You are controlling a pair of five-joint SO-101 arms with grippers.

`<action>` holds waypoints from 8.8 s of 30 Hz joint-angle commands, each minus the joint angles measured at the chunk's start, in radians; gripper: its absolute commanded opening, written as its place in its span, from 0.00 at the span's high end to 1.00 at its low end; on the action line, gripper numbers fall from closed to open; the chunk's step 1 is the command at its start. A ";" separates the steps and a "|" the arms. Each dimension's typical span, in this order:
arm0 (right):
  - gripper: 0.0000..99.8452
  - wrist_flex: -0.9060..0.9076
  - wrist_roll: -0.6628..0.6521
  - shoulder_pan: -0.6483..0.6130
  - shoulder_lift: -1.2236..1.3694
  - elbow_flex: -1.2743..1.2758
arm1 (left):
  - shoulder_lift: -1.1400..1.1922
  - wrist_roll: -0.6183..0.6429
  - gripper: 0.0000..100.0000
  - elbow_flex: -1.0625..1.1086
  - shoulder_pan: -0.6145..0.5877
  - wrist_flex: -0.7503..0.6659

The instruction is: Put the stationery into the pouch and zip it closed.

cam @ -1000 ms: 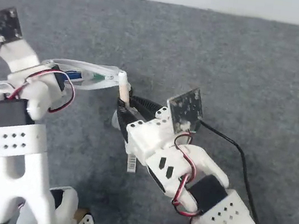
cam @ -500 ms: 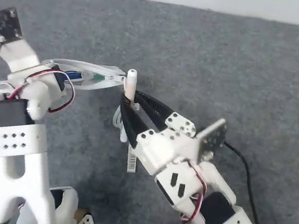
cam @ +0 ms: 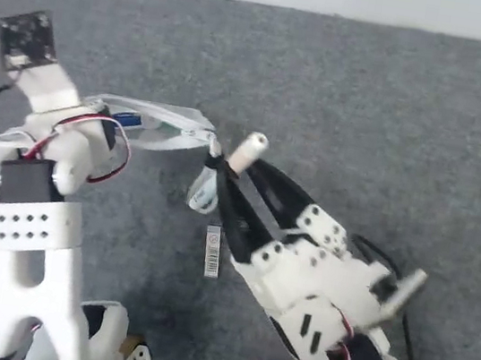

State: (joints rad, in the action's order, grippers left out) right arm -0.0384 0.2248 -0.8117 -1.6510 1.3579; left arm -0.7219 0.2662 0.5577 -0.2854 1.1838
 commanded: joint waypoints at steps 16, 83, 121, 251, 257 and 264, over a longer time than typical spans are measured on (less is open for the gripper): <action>0.99 -0.122 0.005 -0.058 -0.088 -0.014 | -0.020 -0.057 0.99 -0.041 0.133 0.037; 0.99 -0.731 -0.635 -0.038 1.047 -0.080 | -0.015 -0.072 0.99 -0.021 0.089 0.035; 0.86 -0.176 -0.733 -0.074 0.550 0.055 | -0.018 -0.028 0.99 -0.016 -0.028 0.015; 0.99 0.898 0.112 -0.016 0.888 -0.555 | -0.021 0.083 0.99 0.038 -0.186 -0.074; 0.99 0.708 0.112 -0.018 0.771 -0.390 | -0.021 0.083 0.99 0.038 -0.157 -0.071; 0.99 0.608 0.110 -0.022 0.561 -0.261 | -0.021 0.083 0.99 0.033 -0.081 -0.068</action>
State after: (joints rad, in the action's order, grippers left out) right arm 0.6153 0.3291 -0.8485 -0.9759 1.0955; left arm -0.7234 0.3383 0.6068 -0.4281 1.1439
